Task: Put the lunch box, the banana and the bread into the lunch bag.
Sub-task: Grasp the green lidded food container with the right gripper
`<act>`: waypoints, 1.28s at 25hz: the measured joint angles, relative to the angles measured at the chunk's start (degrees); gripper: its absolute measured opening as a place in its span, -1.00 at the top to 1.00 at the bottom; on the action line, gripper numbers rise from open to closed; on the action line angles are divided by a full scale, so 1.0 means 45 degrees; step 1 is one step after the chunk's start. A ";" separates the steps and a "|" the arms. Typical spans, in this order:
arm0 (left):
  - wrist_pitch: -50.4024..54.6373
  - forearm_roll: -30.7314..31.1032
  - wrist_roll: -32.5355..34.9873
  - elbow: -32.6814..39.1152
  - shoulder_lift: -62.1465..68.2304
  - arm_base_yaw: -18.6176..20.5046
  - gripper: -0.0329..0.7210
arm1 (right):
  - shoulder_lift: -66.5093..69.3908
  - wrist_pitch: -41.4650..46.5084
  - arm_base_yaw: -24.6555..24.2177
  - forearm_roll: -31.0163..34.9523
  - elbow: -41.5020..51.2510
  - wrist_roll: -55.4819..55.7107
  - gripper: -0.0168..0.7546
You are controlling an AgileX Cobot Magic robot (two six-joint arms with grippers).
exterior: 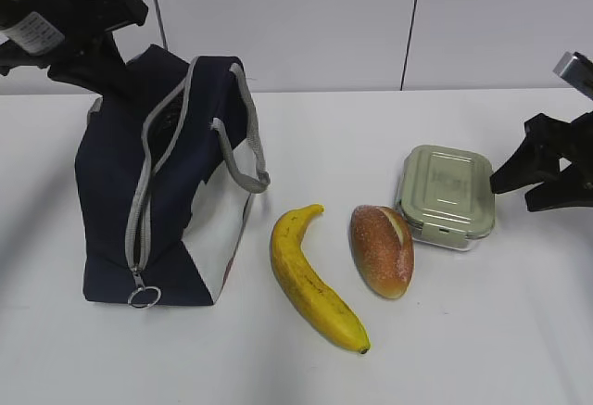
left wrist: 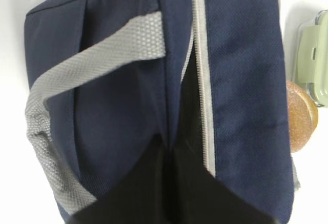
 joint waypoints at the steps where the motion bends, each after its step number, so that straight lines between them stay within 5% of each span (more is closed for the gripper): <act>1: 0.0000 -0.0009 0.0000 0.0000 0.0000 0.0000 0.92 | 0.0146 0.0000 0.0000 0.0161 0.0000 -0.0166 -0.23; 8: 0.0000 -0.0015 0.0000 0.0000 0.0000 0.0000 0.92 | 0.0984 -0.0504 0.0000 0.1179 0.0000 -0.1345 -0.53; 20: 0.0000 -0.0070 0.0000 0.0000 0.0000 0.0000 0.92 | 0.2243 -0.0148 -0.1022 0.4291 -0.0105 -0.4554 -0.54; 32: 0.0000 -0.0190 0.0000 0.0000 0.0000 0.0000 0.92 | 0.3698 0.0753 -0.1033 0.5273 -0.0630 -0.5426 -0.54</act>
